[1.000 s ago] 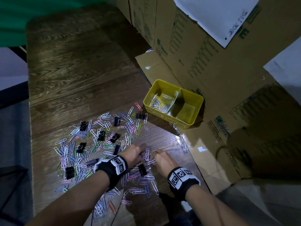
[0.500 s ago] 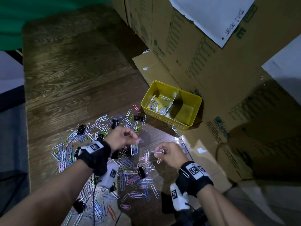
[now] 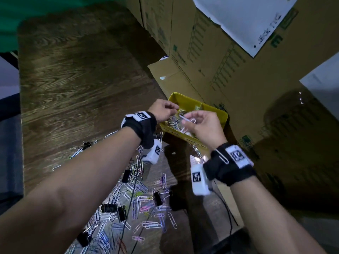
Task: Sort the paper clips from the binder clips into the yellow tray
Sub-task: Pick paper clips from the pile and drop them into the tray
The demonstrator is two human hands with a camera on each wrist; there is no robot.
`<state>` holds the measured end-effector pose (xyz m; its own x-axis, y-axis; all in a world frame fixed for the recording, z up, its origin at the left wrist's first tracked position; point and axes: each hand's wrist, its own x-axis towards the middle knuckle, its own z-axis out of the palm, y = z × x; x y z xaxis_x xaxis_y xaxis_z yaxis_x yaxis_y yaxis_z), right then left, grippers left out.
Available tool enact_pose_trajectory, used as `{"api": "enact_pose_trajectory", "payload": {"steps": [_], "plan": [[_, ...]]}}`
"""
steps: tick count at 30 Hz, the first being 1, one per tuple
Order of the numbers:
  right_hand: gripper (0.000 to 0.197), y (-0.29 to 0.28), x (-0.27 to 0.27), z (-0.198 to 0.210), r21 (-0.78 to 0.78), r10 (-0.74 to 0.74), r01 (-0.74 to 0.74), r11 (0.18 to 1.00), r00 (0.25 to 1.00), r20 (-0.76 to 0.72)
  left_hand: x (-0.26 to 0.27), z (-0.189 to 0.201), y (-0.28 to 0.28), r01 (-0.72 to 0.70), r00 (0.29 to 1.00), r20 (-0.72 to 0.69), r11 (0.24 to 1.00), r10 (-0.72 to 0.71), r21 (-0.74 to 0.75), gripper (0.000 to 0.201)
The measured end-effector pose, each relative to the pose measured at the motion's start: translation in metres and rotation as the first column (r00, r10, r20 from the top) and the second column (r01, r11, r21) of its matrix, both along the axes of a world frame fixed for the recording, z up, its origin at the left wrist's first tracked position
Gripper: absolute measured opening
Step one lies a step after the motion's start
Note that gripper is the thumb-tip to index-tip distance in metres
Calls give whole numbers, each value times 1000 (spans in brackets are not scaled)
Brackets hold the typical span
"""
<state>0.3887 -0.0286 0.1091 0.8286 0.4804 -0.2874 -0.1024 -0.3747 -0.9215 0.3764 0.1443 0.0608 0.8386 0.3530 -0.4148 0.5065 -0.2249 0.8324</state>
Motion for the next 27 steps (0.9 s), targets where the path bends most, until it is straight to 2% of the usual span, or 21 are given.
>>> {"api": "enact_pose_trajectory", "payload": {"steps": [1, 4, 5, 7, 8, 10, 12, 14, 15, 16, 17, 20, 22, 24, 27], "plan": [[15, 5, 11, -3, -36, -9, 10, 999, 999, 40, -4, 2, 3, 2, 1000, 20, 1000, -2, 6, 18], [19, 26, 36, -10, -149, -24, 44, 988, 991, 131, -32, 12, 6, -125, 981, 140, 989, 135, -73, 21], [21, 34, 42, -14, -189, -17, 48, 981, 987, 162, -47, 11, 3, -148, 975, 162, 988, 155, -51, 19], [20, 50, 48, -24, -274, 27, 30, 961, 979, 201, -85, 9, -8, -54, 989, 142, 986, 32, 155, 11], [15, 56, 49, -30, -326, 59, 11, 945, 977, 204, -105, 7, -17, 76, 990, 91, 963, -103, 260, 9], [7, 68, 41, -42, -436, 177, -82, 896, 968, 181, -148, -5, -36, 388, 921, -105, 851, -376, 354, 10], [18, 68, 42, -49, -472, 246, -148, 869, 957, 154, -171, -20, -55, 610, 793, -292, 701, -535, 370, 30], [30, 63, 38, -51, -469, 283, -186, 864, 948, 145, -187, -34, -70, 731, 682, -454, 517, -573, 445, 50], [34, 62, 34, -50, -463, 296, -195, 865, 943, 155, -193, -40, -75, 758, 652, -505, 453, -566, 470, 54], [36, 61, 27, -49, -442, 308, -202, 874, 934, 182, -198, -44, -80, 765, 642, -525, 426, -559, 482, 54], [35, 58, 19, -45, -400, 317, -215, 891, 924, 211, -201, -47, -83, 771, 635, -538, 417, -554, 481, 51], [23, 40, -7, -32, -196, 312, -272, 942, 926, 214, -207, -55, -86, 745, 666, -507, 462, -547, 481, 42], [17, 22, -25, -28, -107, 335, -323, 940, 934, 122, -211, -54, -82, 733, 676, -462, 465, -574, 496, 38], [14, -1, -43, -31, -80, 378, -377, 923, 926, -8, -213, -51, -74, 712, 697, -417, 492, -584, 501, 36], [5, -38, -67, -47, -108, 414, -431, 896, 899, -144, -202, -43, -50, 623, 781, -398, 561, -481, 545, 34]]}}
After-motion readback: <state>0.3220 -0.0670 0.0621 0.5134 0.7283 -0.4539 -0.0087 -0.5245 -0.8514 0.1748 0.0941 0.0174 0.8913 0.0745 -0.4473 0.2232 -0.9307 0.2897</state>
